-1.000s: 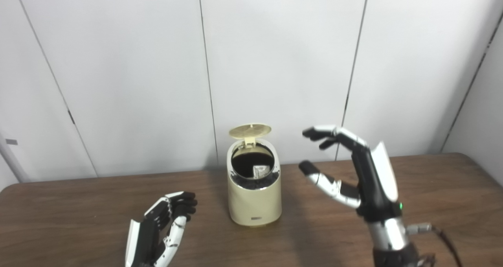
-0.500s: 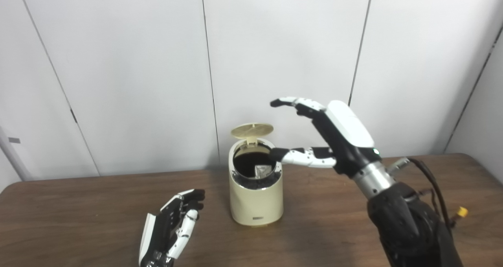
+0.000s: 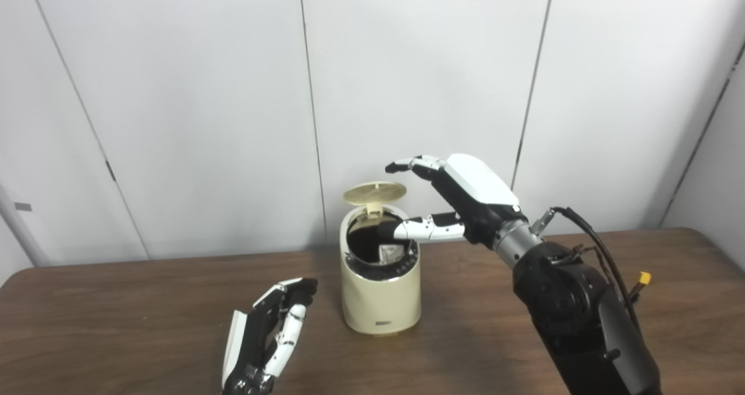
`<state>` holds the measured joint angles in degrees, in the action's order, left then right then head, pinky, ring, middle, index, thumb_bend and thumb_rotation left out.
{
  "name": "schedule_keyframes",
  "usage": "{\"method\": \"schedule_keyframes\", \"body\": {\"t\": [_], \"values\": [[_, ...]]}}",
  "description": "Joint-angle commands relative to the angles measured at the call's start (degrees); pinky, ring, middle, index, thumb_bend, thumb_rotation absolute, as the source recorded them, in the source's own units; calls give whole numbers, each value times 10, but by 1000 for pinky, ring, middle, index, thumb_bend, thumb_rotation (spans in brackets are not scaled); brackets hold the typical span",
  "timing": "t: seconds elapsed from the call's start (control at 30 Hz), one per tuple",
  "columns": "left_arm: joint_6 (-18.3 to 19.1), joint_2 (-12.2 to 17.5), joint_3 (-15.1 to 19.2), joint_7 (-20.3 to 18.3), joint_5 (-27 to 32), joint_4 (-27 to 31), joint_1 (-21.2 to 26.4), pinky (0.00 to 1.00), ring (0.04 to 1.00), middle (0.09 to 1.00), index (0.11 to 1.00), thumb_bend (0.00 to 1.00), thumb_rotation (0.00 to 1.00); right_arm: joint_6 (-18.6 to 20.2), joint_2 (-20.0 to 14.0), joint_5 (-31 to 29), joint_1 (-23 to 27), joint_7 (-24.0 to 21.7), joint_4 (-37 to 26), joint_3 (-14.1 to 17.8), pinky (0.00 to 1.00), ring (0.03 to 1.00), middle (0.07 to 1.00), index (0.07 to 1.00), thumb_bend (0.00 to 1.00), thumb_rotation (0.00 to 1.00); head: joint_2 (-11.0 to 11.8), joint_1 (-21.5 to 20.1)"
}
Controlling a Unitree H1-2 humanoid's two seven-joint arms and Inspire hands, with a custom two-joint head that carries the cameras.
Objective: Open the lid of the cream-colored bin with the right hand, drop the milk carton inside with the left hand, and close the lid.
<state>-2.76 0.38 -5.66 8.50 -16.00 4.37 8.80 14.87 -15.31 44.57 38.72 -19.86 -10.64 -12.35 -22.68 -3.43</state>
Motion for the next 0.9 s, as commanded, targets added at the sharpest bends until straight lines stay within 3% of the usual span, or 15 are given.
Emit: {"method": "schedule_keyframes", "body": {"t": [0.0, 0.4, 0.67, 0.87], "values": [[-4, -5, 4, 6, -10, 14, 24, 647, 691, 706, 709, 337, 825, -24, 4, 4, 43, 29, 5, 0, 817, 889, 831, 795, 677, 802, 1, 0], [-3, -12, 8, 5, -22, 16, 23, 639, 689, 705, 706, 337, 852, -7, 16, 11, 74, 34, 68, -22, 805, 917, 849, 800, 715, 812, 3, 0], [-1, -16, 7, 2, -25, 19, 23, 626, 683, 698, 700, 329, 832, -6, 14, 16, 71, 26, 59, -29, 843, 920, 848, 807, 698, 803, 0, 0], [0, -15, 6, 1, -26, 21, 23, 623, 685, 701, 701, 341, 845, 2, 16, 35, 56, 28, 37, -35, 868, 900, 825, 799, 712, 849, -1, 1]]}}
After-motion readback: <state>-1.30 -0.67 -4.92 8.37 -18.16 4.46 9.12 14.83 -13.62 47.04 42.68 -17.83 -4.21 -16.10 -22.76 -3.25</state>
